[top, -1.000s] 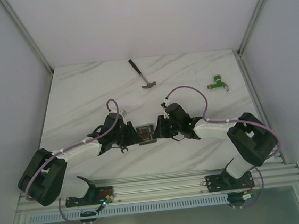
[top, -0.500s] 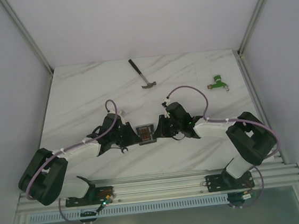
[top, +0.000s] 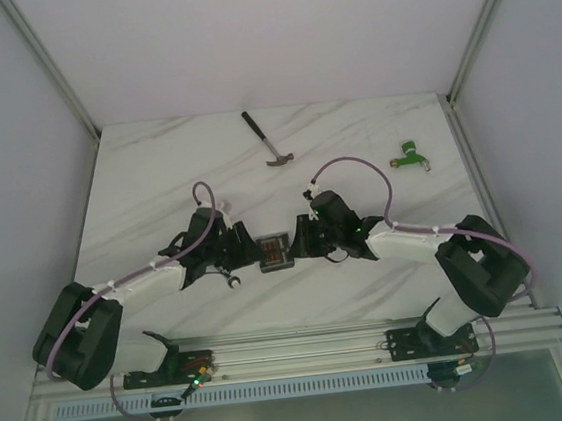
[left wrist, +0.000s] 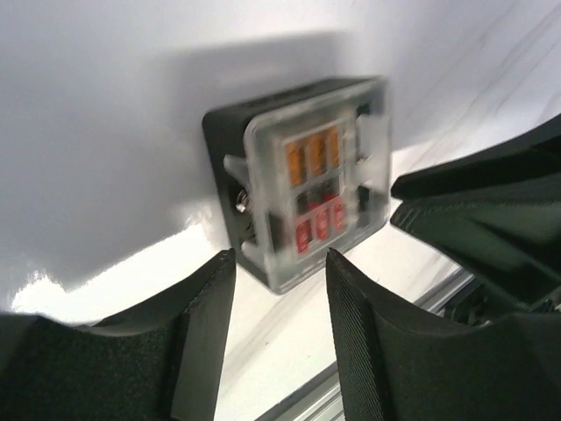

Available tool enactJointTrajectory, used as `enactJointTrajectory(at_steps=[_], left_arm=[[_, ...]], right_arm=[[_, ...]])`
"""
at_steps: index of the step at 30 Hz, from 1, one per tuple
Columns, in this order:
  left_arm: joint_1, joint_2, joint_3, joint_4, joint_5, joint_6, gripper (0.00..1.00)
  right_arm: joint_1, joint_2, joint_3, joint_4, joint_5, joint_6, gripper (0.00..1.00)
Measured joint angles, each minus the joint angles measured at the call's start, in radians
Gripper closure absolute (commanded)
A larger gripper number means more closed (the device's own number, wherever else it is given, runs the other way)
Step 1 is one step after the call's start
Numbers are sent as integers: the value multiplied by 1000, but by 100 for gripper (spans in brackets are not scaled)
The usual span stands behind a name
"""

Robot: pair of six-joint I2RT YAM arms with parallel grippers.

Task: Snap on the fuse box
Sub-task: Close the fuse box cover on the fuse box base, then adjust the fuse box base at the center of the board.

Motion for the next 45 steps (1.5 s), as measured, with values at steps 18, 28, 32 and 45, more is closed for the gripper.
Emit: enactJointTrajectory(at_steps=[18,28,32,45], left_arm=[[79,152,146,11,3,66,49],[81,203,145,59,27,62,64],[102,222,134,110,51,50,67],[105,225,57,264,64,16,65]], right_arm=[[-101,111,100,100,-82,-32,57],[-108,201,118,142,-143,-32,66],[-125,215,117,165,-173,-29,68],[-127,202,75,219,-159,-30,71]])
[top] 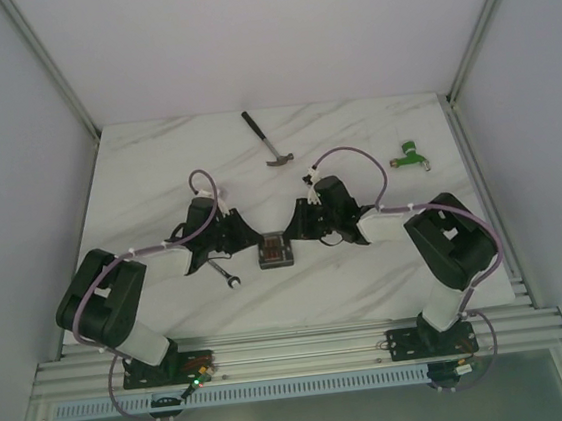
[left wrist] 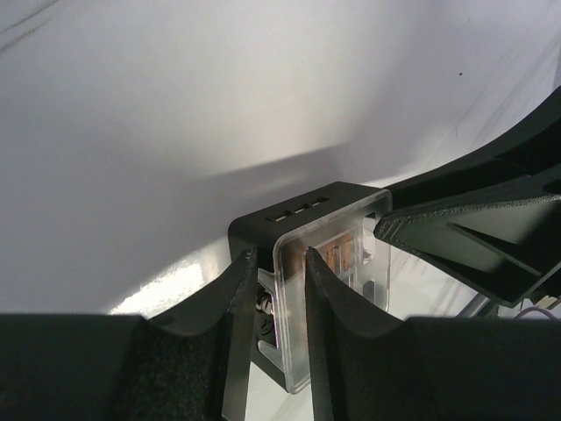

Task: Snap on the fuse box
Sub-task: Adjust the fuse box base at the center of the board, then reset both arms

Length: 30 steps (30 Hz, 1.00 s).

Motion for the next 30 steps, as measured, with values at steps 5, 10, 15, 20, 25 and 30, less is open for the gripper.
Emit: enactJointTrajectory(at_steps=[5,10,15,20,25,30], left_arm=[[-19,4,16,-1,-15,-5,58],[-64,73,110,-47,-23,13,54],[-93,172,232,-59,-27,38,47],[-131,272,348,-60,-13,89,32],[-142,213,346,-79,-57,154,13],[-94,10,278,-75,-213,204,0]], right_arm=[[10,-36,-13,-23,45,-3,71],[13,-100,-22,-116,117,-22,70],[19,-178,-72,-171,129,-31,66],[41,-259,-120,-178,108,-35,56],[4,-399,-138,-202,189,-63,43],[-76,-510,-139,-231,376,-133,28]])
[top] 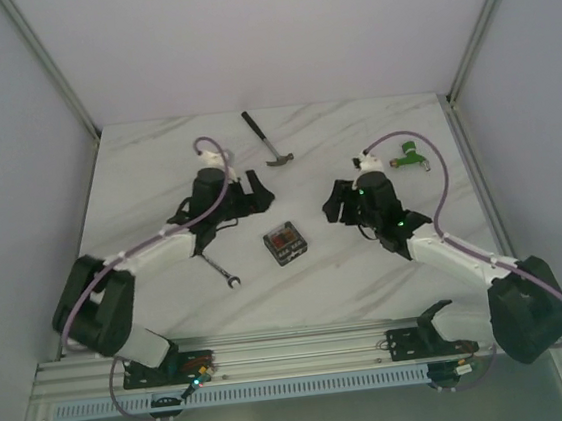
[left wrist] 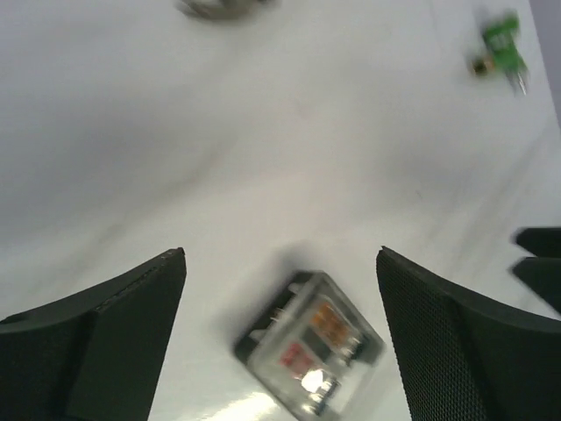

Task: Snap on the fuse box
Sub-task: Reset both arms

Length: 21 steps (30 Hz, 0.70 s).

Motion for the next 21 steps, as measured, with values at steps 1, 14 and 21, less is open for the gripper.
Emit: enactJointTrajectory(at_steps=[1,14,21], left_arm=[[18,-47,-22,3,-45,9,0],[372,-515,-497,106,-683,71,0],[428,-397,-644,450,-752,274,0]], right_arm=[[-18,-13,-2,0,43,-17,26],[-269,39,-243,446,448,-401,0],[-305,267,-303,784,475,-563,1]])
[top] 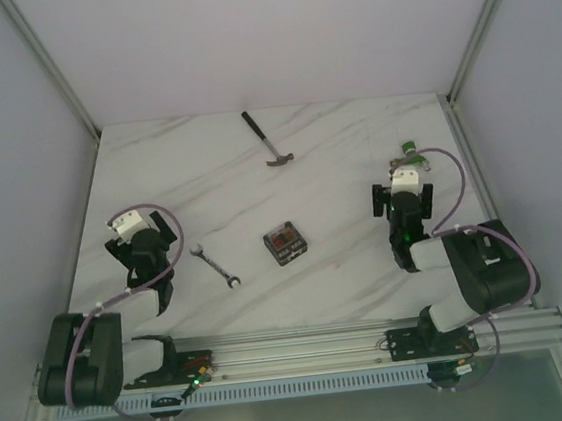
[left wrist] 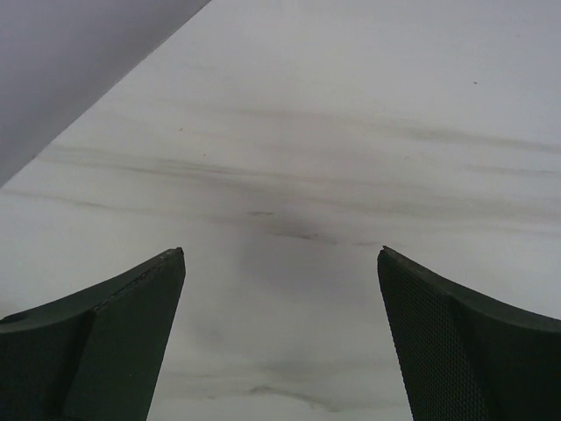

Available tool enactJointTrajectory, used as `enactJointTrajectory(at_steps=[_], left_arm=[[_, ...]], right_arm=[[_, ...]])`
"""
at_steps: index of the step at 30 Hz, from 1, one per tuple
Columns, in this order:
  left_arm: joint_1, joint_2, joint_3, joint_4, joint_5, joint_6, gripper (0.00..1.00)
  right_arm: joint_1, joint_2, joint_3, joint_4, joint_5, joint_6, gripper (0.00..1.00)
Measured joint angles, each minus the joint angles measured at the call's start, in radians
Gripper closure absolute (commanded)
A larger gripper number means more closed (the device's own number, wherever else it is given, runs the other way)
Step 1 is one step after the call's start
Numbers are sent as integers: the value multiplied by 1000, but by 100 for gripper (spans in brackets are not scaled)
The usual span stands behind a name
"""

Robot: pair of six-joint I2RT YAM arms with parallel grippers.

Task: Snap on the fuse box
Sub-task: Reset both arms

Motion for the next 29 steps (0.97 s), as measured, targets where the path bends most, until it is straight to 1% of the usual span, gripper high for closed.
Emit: enactJointTrajectory(at_steps=[3,5,8,10,13,16,29], left_arm=[[14,99,-14,155,42,66,0],[24,163,-15,250,79,105,0],[37,253,-15,377,160,158,0],[40,321,-16,451,229,195,0],[40,372,-11,472,305,234,0],[40,373,-8,490,335,252,0],[39,373,-2,510,358,275,0]], right_arm=[[-21,-16,-104,167,-21,-29,1],[-69,-29,-177,267,-70,-25,1],[-167,1,-210,362,-163,2,0],[-199,13,-195,366,-227,12,0],[-224,20,-153,356,-308,29,0],[-241,20,-132,352,-346,46,0],[-244,20,-131,341,-384,58,0]])
